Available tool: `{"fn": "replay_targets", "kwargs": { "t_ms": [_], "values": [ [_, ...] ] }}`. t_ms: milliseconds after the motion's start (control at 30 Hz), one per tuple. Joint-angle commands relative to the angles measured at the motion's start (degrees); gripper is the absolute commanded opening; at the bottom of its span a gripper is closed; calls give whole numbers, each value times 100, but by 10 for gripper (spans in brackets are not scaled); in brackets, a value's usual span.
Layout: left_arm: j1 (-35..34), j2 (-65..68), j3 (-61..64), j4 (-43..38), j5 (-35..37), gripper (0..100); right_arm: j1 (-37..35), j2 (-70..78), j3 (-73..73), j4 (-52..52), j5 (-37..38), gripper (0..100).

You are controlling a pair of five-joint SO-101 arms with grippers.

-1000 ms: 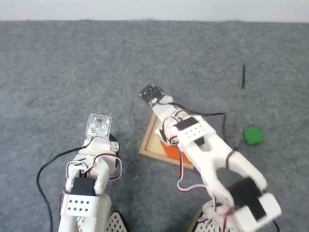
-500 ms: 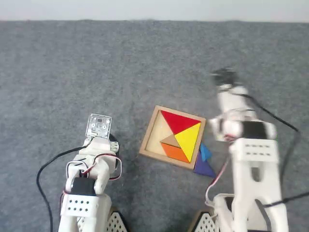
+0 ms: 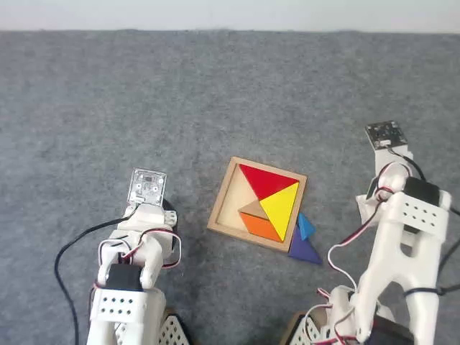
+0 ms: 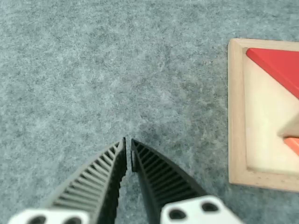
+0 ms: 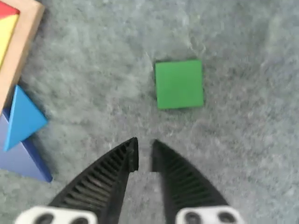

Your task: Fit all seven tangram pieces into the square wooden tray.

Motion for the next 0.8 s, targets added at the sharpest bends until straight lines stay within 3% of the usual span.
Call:
{"fn": "replay_targets", "kwargs": {
  "t_ms": [0, 133, 367, 500, 767],
  "values": [
    [-26, -70, -48, 9, 26, 14, 48, 13, -396, 374, 167, 177],
    [-26, -70, -48, 9, 26, 14, -48, 13, -730, 734, 492, 183],
    [-26, -70, -48, 9, 26, 14, -286, 119, -967, 857, 255, 231],
    [-26, -70, -48, 9, 26, 14, -268, 945, -1125, 690, 484, 318],
    [-26, -70, -48, 9, 26, 14, -286, 2686, -1978, -4, 316, 310]
  ]
}}
